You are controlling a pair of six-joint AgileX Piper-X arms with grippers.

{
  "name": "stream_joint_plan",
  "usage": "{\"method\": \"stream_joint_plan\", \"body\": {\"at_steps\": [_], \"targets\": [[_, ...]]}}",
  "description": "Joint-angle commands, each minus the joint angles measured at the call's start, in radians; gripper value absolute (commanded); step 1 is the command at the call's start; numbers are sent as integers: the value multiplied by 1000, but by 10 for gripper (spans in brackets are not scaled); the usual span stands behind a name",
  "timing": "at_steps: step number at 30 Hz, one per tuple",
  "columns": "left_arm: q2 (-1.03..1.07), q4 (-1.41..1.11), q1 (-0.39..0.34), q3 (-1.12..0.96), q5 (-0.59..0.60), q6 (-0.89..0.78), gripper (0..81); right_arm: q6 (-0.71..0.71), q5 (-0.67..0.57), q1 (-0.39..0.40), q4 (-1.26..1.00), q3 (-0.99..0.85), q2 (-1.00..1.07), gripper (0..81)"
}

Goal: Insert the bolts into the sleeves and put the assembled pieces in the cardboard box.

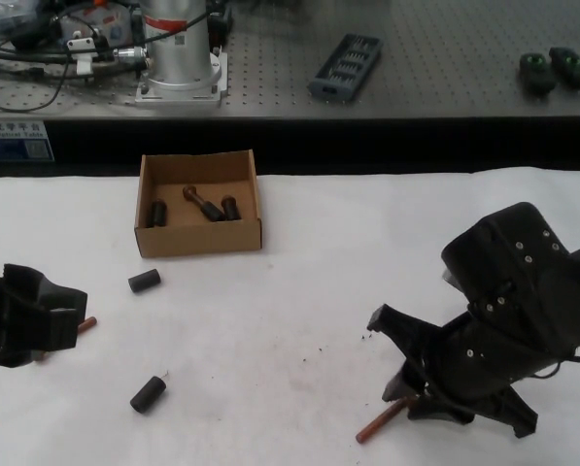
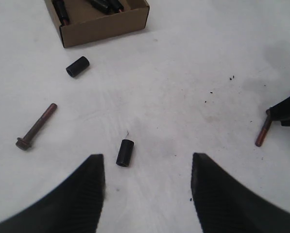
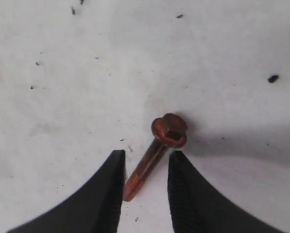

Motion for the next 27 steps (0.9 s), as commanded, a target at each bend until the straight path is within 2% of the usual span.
{"method": "stream_joint_plan", "body": {"at_steps": [1, 5, 10, 16, 21, 27], "targets": [[-8, -11, -5, -7, -11, 22, 401, -44, -38, -7, -19, -1, -2, 239], [-8, -11, -5, -7, -11, 22, 401, -74, -39, -9, -7, 0, -2, 239], [-8, -11, -5, -7, -11, 22, 401, -157, -119, -11, 84, -4, -23, 239], [-8, -11, -5, -7, -11, 22, 401, 81, 84, -11, 121, -4, -89, 239], [-8, -11, -5, -7, -11, 22, 401, 236, 116, -4, 55, -6, -93, 239], [-8, -11, -5, -7, -11, 22, 401, 281, 147, 11, 91, -6, -93, 239]]}}
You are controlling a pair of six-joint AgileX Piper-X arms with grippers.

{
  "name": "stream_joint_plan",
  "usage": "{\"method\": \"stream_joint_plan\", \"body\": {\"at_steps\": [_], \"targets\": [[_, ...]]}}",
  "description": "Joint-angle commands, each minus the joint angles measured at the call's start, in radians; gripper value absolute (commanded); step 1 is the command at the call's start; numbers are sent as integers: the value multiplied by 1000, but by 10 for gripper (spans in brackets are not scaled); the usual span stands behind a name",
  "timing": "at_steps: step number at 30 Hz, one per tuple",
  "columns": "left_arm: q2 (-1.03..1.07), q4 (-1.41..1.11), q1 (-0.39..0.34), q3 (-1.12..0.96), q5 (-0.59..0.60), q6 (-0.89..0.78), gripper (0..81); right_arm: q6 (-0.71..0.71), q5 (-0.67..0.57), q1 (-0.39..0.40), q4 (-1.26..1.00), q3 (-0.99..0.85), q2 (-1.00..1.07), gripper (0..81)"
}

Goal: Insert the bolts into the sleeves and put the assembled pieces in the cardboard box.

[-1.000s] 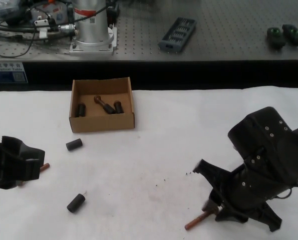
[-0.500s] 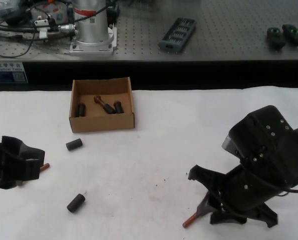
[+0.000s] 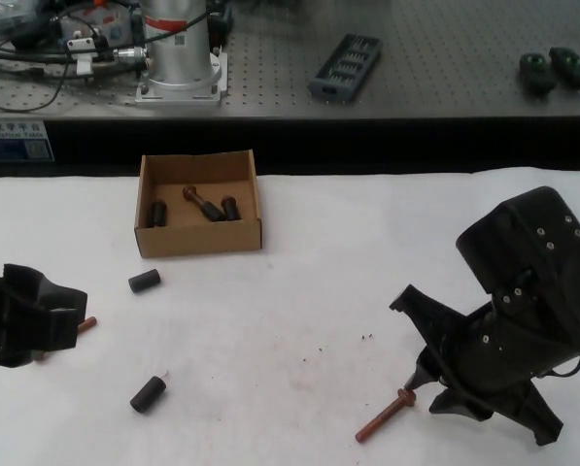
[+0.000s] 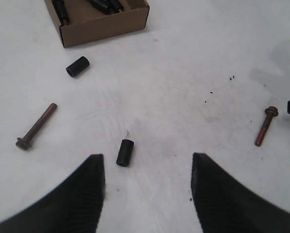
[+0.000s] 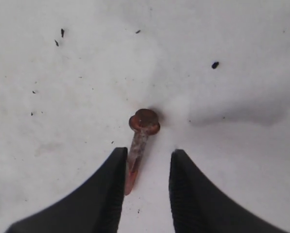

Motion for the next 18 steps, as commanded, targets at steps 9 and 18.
{"method": "stream_joint_plan", "body": {"at_steps": [9, 18], "targets": [[-8, -11, -5, -7, -11, 22, 401, 110, 40, 48, -29, -30, 45, 239], [-8, -11, -5, -7, -11, 22, 401, 112, 40, 54, -27, -103, 114, 239]]}}
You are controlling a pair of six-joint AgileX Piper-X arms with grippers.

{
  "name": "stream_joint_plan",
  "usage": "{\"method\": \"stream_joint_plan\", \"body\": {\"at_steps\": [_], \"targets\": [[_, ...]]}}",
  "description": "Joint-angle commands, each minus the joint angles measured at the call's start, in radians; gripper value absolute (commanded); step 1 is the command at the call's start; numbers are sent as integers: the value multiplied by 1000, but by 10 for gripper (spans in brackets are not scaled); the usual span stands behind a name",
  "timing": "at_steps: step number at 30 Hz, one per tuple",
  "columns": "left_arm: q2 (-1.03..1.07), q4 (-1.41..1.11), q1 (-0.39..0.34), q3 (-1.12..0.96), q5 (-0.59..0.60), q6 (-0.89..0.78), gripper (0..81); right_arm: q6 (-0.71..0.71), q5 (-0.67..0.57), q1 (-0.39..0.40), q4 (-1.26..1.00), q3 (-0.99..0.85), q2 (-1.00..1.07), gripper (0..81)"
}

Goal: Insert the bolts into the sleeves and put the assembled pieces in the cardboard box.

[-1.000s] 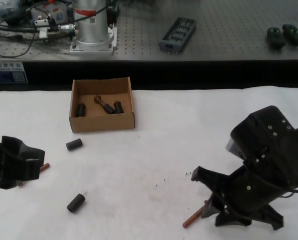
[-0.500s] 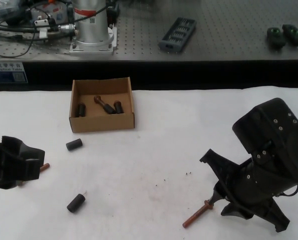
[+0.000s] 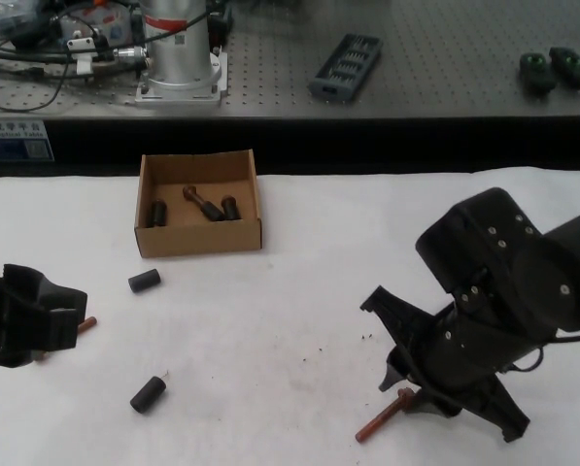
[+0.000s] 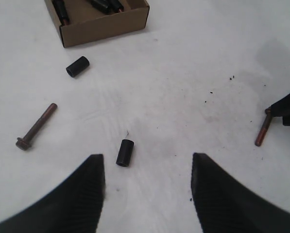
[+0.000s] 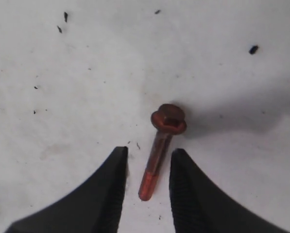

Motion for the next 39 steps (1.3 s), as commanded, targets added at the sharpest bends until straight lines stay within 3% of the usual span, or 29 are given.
{"method": "stream_joint_plan", "body": {"at_steps": [1, 9, 15, 30, 33, 37, 39], "targets": [[-8, -11, -5, -7, -11, 22, 401, 60, 29, 3, -34, -26, 17, 239], [-7, -11, -5, -7, -11, 40, 401, 71, 8, 14, -25, -36, 49, 239], [-7, -11, -5, -7, -11, 45, 401, 69, 34, 14, -4, -36, 49, 175], [-7, -11, -5, -7, -11, 45, 401, 68, -29, 14, -4, -36, 99, 174], [-7, -11, -5, -7, -11, 45, 401, 68, -31, 9, 4, -36, 99, 130], [-7, -11, -5, -7, -11, 45, 401, 66, -34, 9, 12, -36, 99, 8], [-7, -11, -5, -7, -11, 45, 401, 21, -34, 9, 10, -36, 99, 43]]}}
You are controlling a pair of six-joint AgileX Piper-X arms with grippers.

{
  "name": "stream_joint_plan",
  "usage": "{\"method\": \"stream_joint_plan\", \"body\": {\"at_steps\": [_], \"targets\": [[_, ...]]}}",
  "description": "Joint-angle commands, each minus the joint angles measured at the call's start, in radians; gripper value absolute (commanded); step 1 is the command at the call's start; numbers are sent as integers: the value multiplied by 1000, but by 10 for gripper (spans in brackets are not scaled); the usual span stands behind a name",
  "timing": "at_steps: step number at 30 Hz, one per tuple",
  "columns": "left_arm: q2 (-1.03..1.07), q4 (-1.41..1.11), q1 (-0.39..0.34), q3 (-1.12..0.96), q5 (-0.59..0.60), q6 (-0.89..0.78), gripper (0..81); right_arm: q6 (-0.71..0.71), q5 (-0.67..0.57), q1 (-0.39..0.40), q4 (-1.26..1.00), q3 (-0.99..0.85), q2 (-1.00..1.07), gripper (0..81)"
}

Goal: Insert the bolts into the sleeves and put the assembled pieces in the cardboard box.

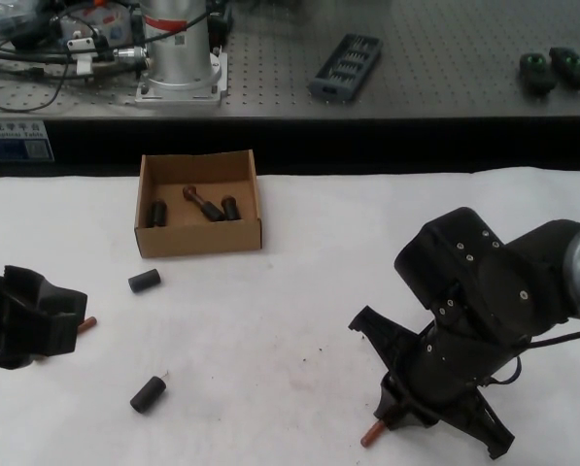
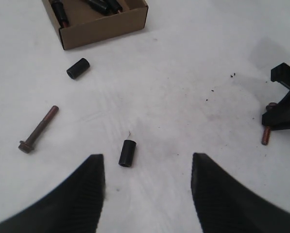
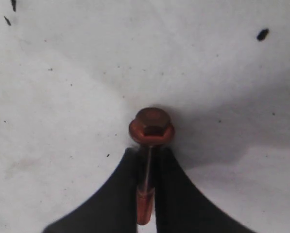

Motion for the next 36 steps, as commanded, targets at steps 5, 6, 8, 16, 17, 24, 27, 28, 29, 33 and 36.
{"method": "stream_joint_plan", "body": {"at_steps": [5, 6, 8, 16, 17, 24, 27, 28, 29, 33, 36], "targets": [[-3, -13, -5, -7, -11, 15, 401, -454, 0, -33, -32, -7, -15, 43], [3, -12, -5, -7, -11, 15, 401, -566, 0, -42, -23, -7, -31, 43], [25, -12, -5, -7, -11, 15, 396, -715, 8, -59, -2, -7, -74, 43], [241, -96, -5, -7, -2, 15, 348, -1040, -4, -83, -71, -7, -374, 43], [276, -110, -5, -12, -2, 15, 348, -1064, -4, -83, -75, -7, -401, 43], [506, -139, -29, -101, -4, 17, 348, -1167, -4, -88, -61, -5, -504, 43], [591, -124, -63, -150, -63, 35, 348, -1175, -4, -88, -61, -3, -504, 43], [617, -104, -75, -169, -104, 43, 348, -1177, -4, -88, -59, -3, -504, 43], [637, -85, -86, -184, -138, 58, 348, -1177, -4, -88, -58, -3, -504, 43], [720, 0, -110, -242, -200, 94, 349, -1177, -4, -88, -56, -3, -504, 43], [777, 50, -111, -261, -196, 94, 351, -1177, -4, -88, -56, -3, -504, 43]]}}
